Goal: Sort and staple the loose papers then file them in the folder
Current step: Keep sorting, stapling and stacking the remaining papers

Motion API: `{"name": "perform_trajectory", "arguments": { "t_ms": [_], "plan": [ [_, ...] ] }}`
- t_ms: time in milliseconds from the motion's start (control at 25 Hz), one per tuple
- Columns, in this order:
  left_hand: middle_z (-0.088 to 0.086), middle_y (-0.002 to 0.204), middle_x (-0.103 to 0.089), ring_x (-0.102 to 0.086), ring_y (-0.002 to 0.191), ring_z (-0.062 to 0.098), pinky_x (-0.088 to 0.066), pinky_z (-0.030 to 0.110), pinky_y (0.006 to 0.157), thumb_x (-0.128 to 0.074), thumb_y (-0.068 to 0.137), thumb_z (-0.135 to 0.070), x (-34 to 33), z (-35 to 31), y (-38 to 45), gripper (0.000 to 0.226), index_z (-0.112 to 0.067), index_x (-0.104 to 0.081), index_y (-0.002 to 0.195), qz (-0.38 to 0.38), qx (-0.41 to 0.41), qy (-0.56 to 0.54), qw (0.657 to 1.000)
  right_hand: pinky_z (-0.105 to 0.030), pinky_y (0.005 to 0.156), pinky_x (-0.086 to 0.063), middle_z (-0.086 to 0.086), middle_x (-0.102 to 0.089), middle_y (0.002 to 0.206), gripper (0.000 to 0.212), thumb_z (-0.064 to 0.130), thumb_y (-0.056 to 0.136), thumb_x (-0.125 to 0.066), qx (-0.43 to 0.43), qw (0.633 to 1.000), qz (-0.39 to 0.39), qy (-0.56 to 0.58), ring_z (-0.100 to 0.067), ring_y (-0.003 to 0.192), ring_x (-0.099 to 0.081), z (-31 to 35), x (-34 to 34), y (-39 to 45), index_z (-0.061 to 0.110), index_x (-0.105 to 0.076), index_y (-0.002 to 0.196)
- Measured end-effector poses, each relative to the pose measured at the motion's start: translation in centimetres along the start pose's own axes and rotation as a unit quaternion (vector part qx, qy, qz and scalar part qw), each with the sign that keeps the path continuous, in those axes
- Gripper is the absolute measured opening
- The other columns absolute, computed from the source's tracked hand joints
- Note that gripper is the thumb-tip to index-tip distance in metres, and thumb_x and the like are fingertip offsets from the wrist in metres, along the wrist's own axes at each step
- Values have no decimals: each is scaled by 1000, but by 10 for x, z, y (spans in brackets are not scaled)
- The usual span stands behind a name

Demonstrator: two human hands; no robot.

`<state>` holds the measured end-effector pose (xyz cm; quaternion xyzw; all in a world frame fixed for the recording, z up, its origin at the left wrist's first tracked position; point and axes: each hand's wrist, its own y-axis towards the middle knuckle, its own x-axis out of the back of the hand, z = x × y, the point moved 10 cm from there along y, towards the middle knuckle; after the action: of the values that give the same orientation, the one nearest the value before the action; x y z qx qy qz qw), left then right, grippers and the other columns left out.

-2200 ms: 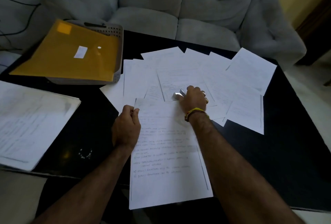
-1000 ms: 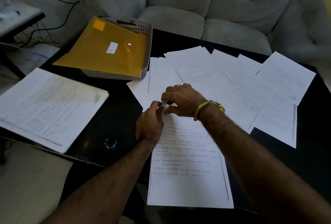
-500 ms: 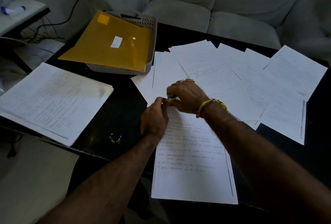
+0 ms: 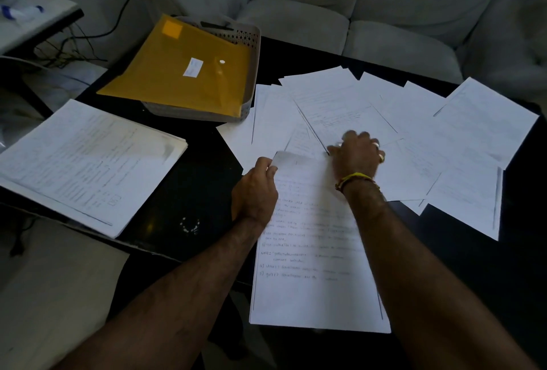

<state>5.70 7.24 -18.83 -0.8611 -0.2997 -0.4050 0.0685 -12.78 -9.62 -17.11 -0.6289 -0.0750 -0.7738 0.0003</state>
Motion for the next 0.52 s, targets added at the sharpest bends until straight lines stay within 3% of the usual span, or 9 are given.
{"name": "perform_trajectory", "arguments": {
  "t_ms": [80, 160, 240, 400, 520],
  "plan": [
    [3, 103, -68, -63, 86, 20, -45, 23, 57, -38, 102, -32, -1, 0, -1, 22, -16, -51, 108, -2, 2, 5, 1000, -50, 98, -37, -19, -55, 119, 55, 45, 82, -66, -32, 999, -28, 33, -40, 114, -49, -20, -2, -7, 7, -55, 122],
    [2, 102, -67, -59, 77, 16, -29, 14, 48, -36, 102, -31, 1, 0, -2, 22, -14, -48, 106, -10, 7, 8, 1000, -52, 94, -44, -21, -58, 112, 49, 42, 84, -64, -21, 989, -136, 60, -42, 106, -55, -22, 12, -26, 5, -59, 117],
    [3, 100, -67, -51, 70, 10, -25, 13, 46, -35, 103, -31, 4, -1, -2, 22, -12, -47, 104, -23, 6, 5, 1000, -50, 89, -48, -17, -59, 112, 44, 43, 88, -57, -15, 978, -198, 57, -40, 103, -57, -16, 18, -48, 8, -60, 115],
    [0, 89, -66, -51, 66, 11, -30, 20, 47, -37, 102, -30, 6, -7, -3, 20, -13, -48, 103, -37, -15, -2, 999, -51, 105, -37, -20, -45, 140, 57, 45, 90, -53, -3, 993, -109, 50, -38, 125, -46, -7, -18, -73, 9, -49, 134],
    [-5, 75, -60, -60, 67, 21, -36, 26, 53, -41, 101, -34, 8, -11, -4, 21, -15, -49, 102, -40, -25, -1, 999, -51, 110, -32, -20, -41, 144, 58, 44, 89, -56, 2, 993, -105, 57, -35, 130, -42, -8, -21, -75, 8, -50, 134]
  ]
}}
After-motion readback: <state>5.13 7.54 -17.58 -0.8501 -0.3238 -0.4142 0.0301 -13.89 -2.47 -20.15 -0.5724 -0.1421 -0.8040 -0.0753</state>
